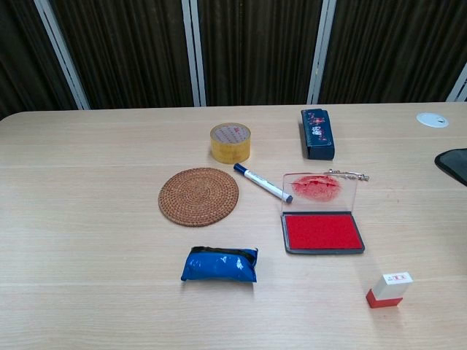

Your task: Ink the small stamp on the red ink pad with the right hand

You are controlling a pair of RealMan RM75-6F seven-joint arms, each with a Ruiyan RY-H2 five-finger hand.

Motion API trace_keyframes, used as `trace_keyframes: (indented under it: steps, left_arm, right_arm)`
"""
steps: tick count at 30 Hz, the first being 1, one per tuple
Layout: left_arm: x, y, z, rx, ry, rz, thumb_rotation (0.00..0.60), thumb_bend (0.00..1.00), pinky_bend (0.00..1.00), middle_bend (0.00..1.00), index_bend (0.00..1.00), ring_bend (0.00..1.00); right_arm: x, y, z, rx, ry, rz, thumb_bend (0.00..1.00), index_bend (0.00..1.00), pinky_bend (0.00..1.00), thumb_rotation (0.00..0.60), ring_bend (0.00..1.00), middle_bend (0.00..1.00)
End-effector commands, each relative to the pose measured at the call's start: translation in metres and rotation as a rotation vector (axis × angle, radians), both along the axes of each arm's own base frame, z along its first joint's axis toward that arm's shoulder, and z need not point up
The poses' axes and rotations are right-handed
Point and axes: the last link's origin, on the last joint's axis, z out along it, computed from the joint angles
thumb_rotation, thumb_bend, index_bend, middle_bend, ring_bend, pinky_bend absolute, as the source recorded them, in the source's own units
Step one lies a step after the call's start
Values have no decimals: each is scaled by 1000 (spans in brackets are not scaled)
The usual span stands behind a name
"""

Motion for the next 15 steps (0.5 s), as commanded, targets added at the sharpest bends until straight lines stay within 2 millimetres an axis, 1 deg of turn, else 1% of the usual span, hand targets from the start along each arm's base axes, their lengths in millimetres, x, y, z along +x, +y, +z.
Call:
trace_keyframes:
  steps: [1,3,5,6,7,8,9,10,12,14,15]
  left_arm:
    - [0,0,1,2,0,0,600,0,0,0,0,0]
    - [0,-1,1,4,-2,-2,600,0,0,0,0,0]
    - [1,-1,2,6,-3,-2,600,0,0,0,0,0]
    - [1,-2,2,7,-3,-2,600,0,0,0,0,0]
    - [1,-2,2,9,-3,-2,600,0,0,0,0,0]
    - [1,-2,2,10,-2,-2,600,0,0,0,0,0]
    - [1,-2,2,10,0,-2,600,0,0,0,0,0]
    - [1,-2,2,9,1,-2,600,0,0,0,0,0]
    - [1,-1,0,6,6,-2,600,0,0,0,0,0]
    - [0,1,-3,-1,13,0,600,0,0,0,0,0]
    - [0,3,-4,-2,17,2,600,0,0,0,0,0]
  right_arm:
    - [0,0,-1,6,5,7,0,0,0,600,0,0]
    - [0,0,-3,14,9,13,0,0,2,600,1,0]
    - [1,-1,-5,21,13,23,0,0,107,600,91,0]
    - [2,-3,-6,24,17,31,0,0,255,600,217,0]
    - [4,-4,-8,30,21,39,0,0,455,600,408,0]
    - [7,-7,-13,47,20,50,0,0,574,600,523,0]
    - [11,-11,-17,57,26,71,0,0,731,600,672,0]
    - [14,-13,-19,67,28,86,0,0,823,600,758,0]
    - [21,-19,-32,113,37,118,0,0,900,600,817,20]
    - [29,-23,-49,213,17,111,0,15,950,600,860,76]
    - [31,-25,-55,254,7,103,0,37,976,600,883,117]
